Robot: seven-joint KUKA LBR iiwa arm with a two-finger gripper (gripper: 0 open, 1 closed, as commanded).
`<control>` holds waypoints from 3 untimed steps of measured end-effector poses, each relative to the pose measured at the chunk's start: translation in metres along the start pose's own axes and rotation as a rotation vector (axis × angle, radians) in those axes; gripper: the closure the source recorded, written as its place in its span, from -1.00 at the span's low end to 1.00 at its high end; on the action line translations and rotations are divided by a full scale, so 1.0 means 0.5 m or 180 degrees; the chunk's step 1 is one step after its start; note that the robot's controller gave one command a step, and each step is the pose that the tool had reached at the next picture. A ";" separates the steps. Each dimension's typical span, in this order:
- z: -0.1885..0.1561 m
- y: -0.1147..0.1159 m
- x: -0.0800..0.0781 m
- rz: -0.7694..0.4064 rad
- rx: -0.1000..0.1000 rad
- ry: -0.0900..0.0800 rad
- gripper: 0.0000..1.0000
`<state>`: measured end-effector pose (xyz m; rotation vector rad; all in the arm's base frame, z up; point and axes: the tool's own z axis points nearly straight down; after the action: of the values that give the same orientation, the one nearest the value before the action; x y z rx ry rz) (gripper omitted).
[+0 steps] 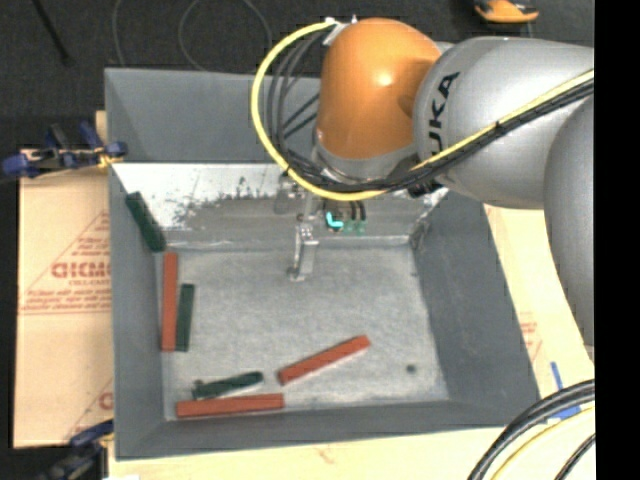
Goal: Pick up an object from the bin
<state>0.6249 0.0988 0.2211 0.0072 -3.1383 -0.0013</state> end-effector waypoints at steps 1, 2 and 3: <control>0.200 0.055 0.049 -0.0226 0.0005 0.0005 -1.00; 0.303 0.041 0.120 -0.2037 0.0005 -0.0009 -1.00; 0.205 -0.021 0.290 -0.1455 0.0004 -0.0010 -1.00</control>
Offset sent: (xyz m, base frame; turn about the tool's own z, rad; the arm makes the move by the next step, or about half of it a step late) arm -0.0236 0.0279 -0.0957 -0.0707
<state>0.4795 0.0878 0.1192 0.7188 -3.0583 -0.0002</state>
